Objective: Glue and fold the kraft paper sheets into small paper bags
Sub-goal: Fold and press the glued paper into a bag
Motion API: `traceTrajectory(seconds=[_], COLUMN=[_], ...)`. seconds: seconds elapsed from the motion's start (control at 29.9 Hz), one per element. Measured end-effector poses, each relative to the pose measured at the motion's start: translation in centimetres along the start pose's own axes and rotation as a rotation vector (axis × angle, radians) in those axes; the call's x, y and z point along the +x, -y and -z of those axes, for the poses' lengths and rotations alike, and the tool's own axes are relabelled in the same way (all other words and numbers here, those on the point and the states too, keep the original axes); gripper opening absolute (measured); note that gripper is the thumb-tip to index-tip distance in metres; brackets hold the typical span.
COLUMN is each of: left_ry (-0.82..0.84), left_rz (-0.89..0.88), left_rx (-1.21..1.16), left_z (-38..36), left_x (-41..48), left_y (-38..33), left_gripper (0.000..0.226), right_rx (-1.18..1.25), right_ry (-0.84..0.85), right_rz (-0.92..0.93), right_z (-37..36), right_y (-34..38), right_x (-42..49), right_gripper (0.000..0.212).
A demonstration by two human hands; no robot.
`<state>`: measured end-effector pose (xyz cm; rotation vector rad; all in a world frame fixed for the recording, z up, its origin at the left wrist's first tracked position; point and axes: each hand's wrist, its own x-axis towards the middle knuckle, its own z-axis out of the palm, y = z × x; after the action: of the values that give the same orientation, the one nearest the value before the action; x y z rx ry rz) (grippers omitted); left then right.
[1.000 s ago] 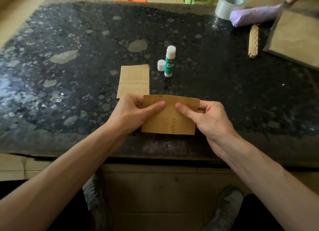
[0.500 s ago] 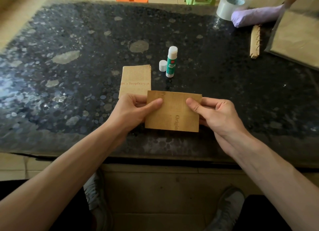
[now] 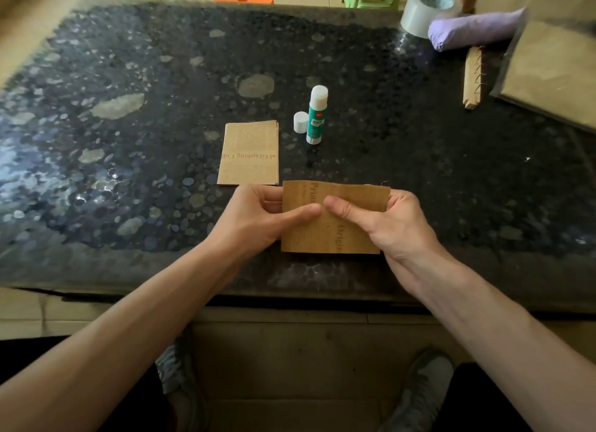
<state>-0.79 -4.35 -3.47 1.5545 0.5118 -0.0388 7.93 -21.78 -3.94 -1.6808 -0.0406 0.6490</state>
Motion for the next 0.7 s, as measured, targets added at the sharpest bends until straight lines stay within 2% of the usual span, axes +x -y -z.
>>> traceTrajectory(seconds=[0.1,0.3,0.6,0.7], left_ry=[-0.061,-0.088,-0.121,-0.131], left_rz=[-0.004,-0.003,-0.001,-0.004], left_rx=[-0.005,0.024,0.062,0.057], left_z=[0.07,0.28,0.79,0.95], left_x=[0.08,0.32,0.65,0.77], left_y=[0.22,0.29,0.26,0.11], left_gripper=[0.023,0.023,0.022,0.022], right_rx=[0.004,-0.028,-0.001,0.003], right_ry=[0.048,0.020,0.039,0.041], right_rz=[0.019,-0.006,-0.004,-0.025], right_z=[0.00,0.20,0.71,0.85], right_y=[0.18,0.11,0.39,0.46], right_x=[-0.21,0.08,0.25,0.46], right_gripper=[0.035,0.037,0.026,0.032])
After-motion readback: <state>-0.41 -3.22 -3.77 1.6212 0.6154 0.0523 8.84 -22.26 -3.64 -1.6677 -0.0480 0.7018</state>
